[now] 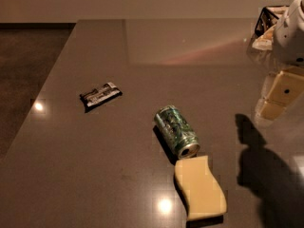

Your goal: Place green can upright

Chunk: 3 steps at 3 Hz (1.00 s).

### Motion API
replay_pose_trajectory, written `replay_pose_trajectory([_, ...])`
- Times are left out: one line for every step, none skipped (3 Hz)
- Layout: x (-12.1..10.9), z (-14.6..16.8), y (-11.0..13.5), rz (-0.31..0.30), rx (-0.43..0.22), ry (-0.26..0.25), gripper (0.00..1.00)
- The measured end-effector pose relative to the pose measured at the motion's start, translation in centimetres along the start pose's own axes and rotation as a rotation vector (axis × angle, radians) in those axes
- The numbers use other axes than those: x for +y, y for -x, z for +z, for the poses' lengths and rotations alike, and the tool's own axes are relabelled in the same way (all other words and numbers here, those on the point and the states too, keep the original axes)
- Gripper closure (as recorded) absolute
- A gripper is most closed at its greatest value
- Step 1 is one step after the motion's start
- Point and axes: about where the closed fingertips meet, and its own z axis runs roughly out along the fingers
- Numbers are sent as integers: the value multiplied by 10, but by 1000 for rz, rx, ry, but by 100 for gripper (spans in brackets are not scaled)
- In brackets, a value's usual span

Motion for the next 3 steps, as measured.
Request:
replay_pose_trajectory([0,0,0,0,0,0,0])
replay_pose_trajectory([-4,3,6,-20,-14,14,0])
replay_pose_trajectory([-6,12,29,-126,-58,35,0])
